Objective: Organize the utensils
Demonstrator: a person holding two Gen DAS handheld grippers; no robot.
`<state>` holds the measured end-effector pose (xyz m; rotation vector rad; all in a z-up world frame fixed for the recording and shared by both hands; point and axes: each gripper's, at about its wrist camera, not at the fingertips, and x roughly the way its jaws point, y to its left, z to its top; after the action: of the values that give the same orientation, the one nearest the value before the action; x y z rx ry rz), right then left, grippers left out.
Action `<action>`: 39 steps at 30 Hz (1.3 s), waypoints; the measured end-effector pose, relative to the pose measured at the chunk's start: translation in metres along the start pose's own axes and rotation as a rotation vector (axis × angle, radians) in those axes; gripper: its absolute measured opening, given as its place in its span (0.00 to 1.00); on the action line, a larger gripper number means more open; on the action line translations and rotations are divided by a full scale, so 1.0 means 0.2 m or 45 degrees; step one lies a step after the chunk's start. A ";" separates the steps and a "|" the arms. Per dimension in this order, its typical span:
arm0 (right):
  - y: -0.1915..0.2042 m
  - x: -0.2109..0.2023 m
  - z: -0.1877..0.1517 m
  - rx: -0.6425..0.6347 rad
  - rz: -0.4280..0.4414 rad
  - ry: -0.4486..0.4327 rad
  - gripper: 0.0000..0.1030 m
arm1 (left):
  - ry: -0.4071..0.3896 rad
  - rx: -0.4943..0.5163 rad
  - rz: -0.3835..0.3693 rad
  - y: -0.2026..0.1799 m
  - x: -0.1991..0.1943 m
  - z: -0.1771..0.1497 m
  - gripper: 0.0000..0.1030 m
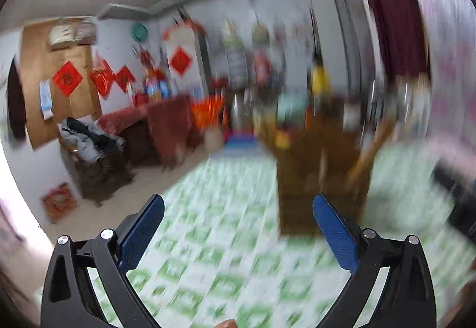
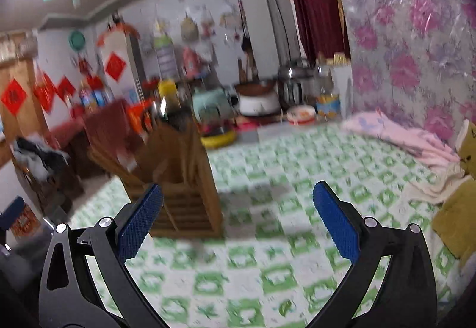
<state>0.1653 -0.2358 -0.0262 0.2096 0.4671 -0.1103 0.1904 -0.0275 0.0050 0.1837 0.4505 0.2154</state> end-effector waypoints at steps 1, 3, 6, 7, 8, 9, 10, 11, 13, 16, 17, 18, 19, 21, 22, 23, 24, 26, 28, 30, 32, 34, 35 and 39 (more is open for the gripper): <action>0.01 0.02 -0.01 -0.028 -0.009 0.027 0.94 | 0.042 0.018 -0.022 -0.01 0.03 -0.02 0.95; 0.04 0.01 -0.05 -0.087 -0.042 0.027 0.94 | 0.082 -0.004 -0.049 0.00 0.07 -0.03 0.95; 0.08 -0.07 -0.10 -0.185 -0.076 -0.071 0.94 | 0.072 -0.107 -0.070 0.08 0.05 -0.03 0.95; 0.08 -0.10 -0.10 -0.201 -0.073 -0.100 0.94 | 0.061 -0.135 -0.082 0.11 0.03 -0.04 0.95; 0.08 -0.13 -0.11 -0.210 -0.059 -0.129 0.94 | 0.048 -0.148 -0.085 0.12 0.01 -0.04 0.95; 0.08 -0.14 -0.11 -0.209 -0.050 -0.141 0.94 | 0.035 -0.150 -0.081 0.13 -0.01 -0.05 0.95; 0.08 -0.15 -0.11 -0.208 -0.035 -0.158 0.94 | 0.021 -0.148 -0.073 0.13 -0.03 -0.06 0.95; 0.08 -0.16 -0.11 -0.205 -0.029 -0.169 0.94 | 0.013 -0.146 -0.068 0.14 -0.04 -0.06 0.95; 0.08 -0.17 -0.11 -0.200 -0.023 -0.185 0.94 | 0.006 -0.140 -0.061 0.15 -0.06 -0.07 0.95; 0.08 -0.18 -0.11 -0.193 -0.020 -0.199 0.94 | 0.037 -0.134 -0.086 0.15 -0.06 -0.10 0.95; 0.09 -0.18 -0.11 -0.200 -0.026 -0.199 0.94 | 0.057 -0.126 -0.092 0.15 -0.05 -0.11 0.95; 0.09 -0.17 -0.11 -0.210 -0.030 -0.195 0.94 | 0.070 -0.119 -0.092 0.15 -0.04 -0.12 0.95; 0.10 -0.16 -0.12 -0.216 -0.030 -0.188 0.94 | 0.075 -0.119 -0.091 0.15 -0.04 -0.12 0.95; 0.11 -0.16 -0.12 -0.221 -0.021 -0.173 0.94 | 0.074 -0.124 -0.096 0.15 -0.04 -0.12 0.95; 0.11 -0.16 -0.12 -0.221 -0.017 -0.172 0.94 | 0.068 -0.125 -0.094 0.15 -0.04 -0.12 0.95; 0.11 -0.17 -0.13 -0.219 -0.014 -0.172 0.94 | 0.054 -0.126 -0.087 0.15 -0.05 -0.12 0.95; 0.10 -0.18 -0.13 -0.214 -0.010 -0.173 0.94 | 0.048 -0.125 -0.085 0.15 -0.05 -0.12 0.95; 0.10 -0.18 -0.13 -0.206 -0.006 -0.170 0.94 | 0.033 -0.124 -0.078 0.15 -0.06 -0.12 0.95; 0.09 -0.19 -0.14 -0.199 -0.004 -0.162 0.94 | 0.024 -0.115 -0.072 0.14 -0.07 -0.12 0.95; 0.08 -0.18 -0.14 -0.195 -0.006 -0.157 0.94 | 0.019 -0.110 -0.069 0.14 -0.07 -0.11 0.95; 0.08 -0.18 -0.13 -0.196 -0.007 -0.150 0.94 | 0.012 -0.111 -0.067 0.14 -0.08 -0.11 0.95; 0.09 -0.17 -0.14 -0.198 -0.002 -0.144 0.94 | 0.006 -0.117 -0.069 0.14 -0.08 -0.11 0.95; 0.09 -0.17 -0.14 -0.202 -0.001 -0.144 0.94 | 0.005 -0.118 -0.070 0.14 -0.08 -0.11 0.95; 0.10 -0.18 -0.15 -0.219 -0.008 -0.155 0.94 | 0.009 -0.113 -0.070 0.14 -0.08 -0.11 0.95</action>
<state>0.1236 -0.2073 -0.0314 0.0324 0.3538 -0.0877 0.1616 -0.0024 -0.0023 0.0834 0.4515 0.1821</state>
